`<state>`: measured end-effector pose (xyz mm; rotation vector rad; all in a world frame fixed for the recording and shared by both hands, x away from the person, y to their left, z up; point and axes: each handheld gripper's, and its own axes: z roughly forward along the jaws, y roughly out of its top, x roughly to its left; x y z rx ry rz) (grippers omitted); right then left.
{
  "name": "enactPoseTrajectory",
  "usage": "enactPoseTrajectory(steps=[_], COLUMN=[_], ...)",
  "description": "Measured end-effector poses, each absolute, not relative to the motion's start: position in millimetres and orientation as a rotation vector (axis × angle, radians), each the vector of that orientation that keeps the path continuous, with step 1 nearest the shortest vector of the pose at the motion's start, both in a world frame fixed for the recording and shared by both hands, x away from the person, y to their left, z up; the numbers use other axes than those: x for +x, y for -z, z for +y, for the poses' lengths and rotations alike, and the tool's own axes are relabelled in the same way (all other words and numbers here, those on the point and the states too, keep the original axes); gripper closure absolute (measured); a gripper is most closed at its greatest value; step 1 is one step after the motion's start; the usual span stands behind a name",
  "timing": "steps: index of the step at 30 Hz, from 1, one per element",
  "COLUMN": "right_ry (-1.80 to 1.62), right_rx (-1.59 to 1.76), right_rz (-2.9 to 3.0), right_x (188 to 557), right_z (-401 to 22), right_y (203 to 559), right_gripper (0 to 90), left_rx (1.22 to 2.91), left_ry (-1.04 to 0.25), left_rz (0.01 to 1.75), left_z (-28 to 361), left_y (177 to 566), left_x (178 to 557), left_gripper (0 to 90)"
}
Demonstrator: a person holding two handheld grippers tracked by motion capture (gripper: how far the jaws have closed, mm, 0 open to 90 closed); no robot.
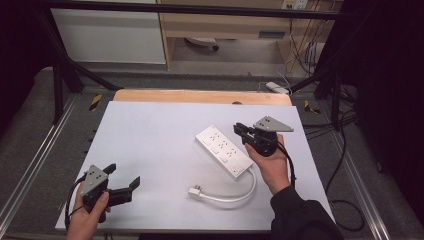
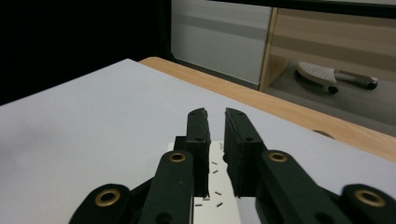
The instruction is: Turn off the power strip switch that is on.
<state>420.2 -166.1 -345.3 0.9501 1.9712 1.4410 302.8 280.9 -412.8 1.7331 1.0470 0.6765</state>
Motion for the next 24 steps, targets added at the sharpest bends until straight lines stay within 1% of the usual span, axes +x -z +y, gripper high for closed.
enactPoseTrajectory(steps=[3, 10, 24], right_ry=[-1.432, -1.426, -1.427], right_rx=[0.943, 0.944, 0.957], right_rz=[1.973, 1.982, 2.018], right_x=[425, 432, 448], right_z=[-163, -156, -142], right_y=[345, 345, 351], right_gripper=[87.0, 89.8, 90.0], left_rx=[1.734, 1.732, 1.728], left_ry=[-0.675, -0.674, -0.674], left_rz=[1.048, 1.048, 1.057], left_z=[281, 281, 283], left_y=[413, 413, 413], left_x=[303, 303, 303], left_gripper=[4.8, 4.8, 4.8])
